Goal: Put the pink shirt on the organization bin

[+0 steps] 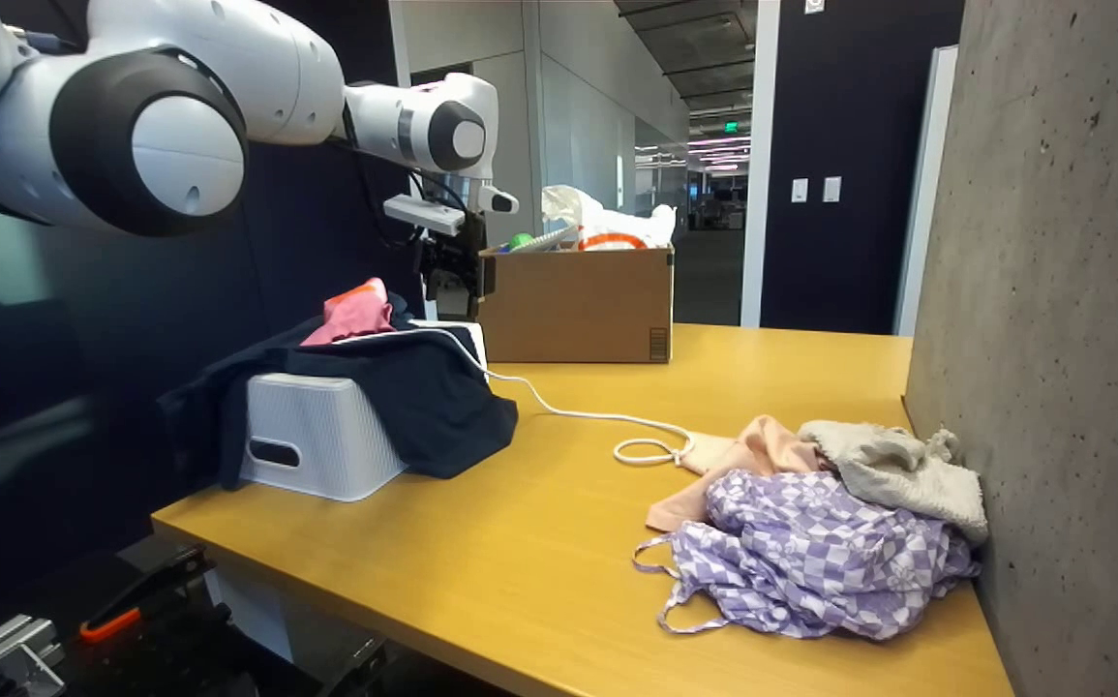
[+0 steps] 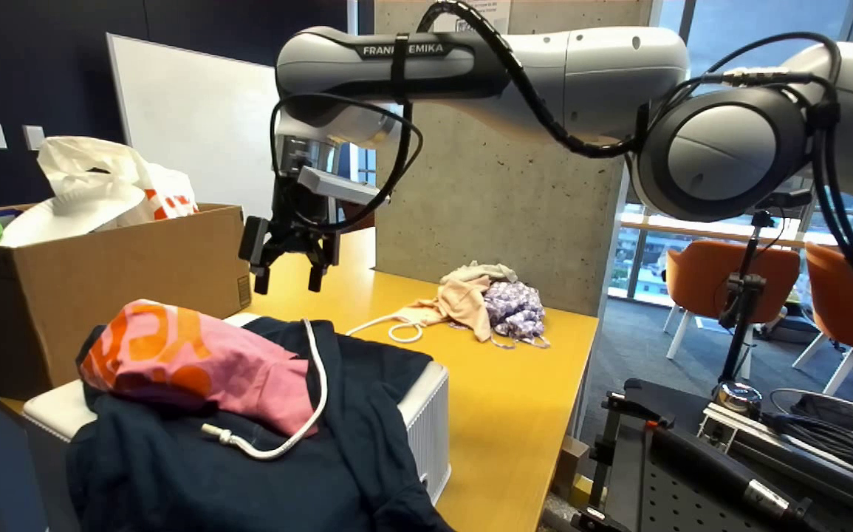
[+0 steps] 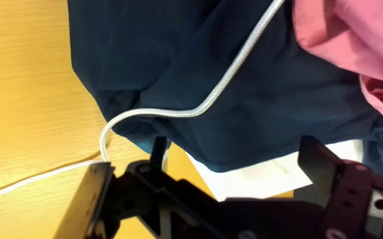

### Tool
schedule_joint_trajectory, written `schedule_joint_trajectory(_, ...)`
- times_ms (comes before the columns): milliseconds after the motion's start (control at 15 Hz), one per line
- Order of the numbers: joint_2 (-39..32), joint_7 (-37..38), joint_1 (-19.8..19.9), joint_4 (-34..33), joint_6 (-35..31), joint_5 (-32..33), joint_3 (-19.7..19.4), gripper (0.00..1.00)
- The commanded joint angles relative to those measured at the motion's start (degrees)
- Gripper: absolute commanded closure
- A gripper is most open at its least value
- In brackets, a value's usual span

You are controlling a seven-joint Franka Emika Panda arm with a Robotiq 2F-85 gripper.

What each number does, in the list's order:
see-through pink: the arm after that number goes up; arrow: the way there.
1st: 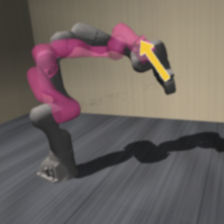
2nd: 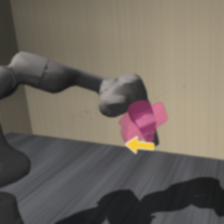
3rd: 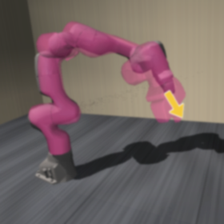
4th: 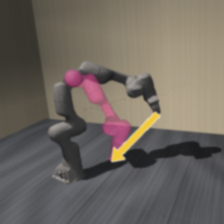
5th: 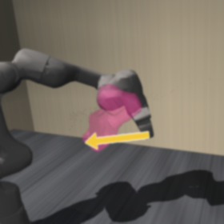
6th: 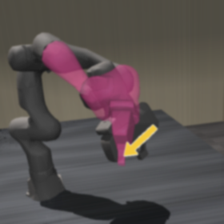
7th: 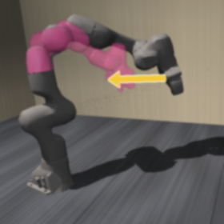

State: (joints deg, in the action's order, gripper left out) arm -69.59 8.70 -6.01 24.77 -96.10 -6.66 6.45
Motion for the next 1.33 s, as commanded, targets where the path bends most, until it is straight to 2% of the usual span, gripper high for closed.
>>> schedule_joint_trajectory(0,1.7,1.6,1.3,1.5,1.5,-1.3,0.1,0.00)
schedule_joint_trajectory(200,0.8,2.2,1.6,2.6,1.4,-1.3,0.2,0.00)
schedule_joint_trajectory(333,-3.5,2.8,1.3,-3.0,4.5,-1.2,0.0,0.00)
schedule_joint_trajectory(467,-2.1,3.0,1.1,1.1,3.8,-1.2,0.2,0.00)
schedule_joint_trajectory(600,-3.0,3.2,1.0,0.3,4.3,-1.2,0.2,0.00)
schedule_joint_trajectory(733,-3.2,3.3,0.9,0.1,4.5,-1.2,0.2,0.05)
schedule_joint_trajectory(800,-3.0,3.4,0.9,0.0,4.6,-1.2,0.2,0.01)
schedule_joint_trajectory(933,-2.2,3.4,1.0,1.1,4.0,-1.3,0.2,0.00)
schedule_joint_trajectory(1000,-2.1,3.4,1.1,1.3,3.9,-1.3,0.2,0.04)
schedule_joint_trajectory(1133,-2.0,3.4,1.0,1.3,3.8,-1.3,0.2,0.29)
schedule_joint_trajectory(1200,-2.0,3.4,1.0,1.3,3.8,-1.2,0.2,0.29)
schedule_joint_trajectory(1267,-2.1,3.5,1.0,1.3,3.8,-1.2,0.2,0.36)
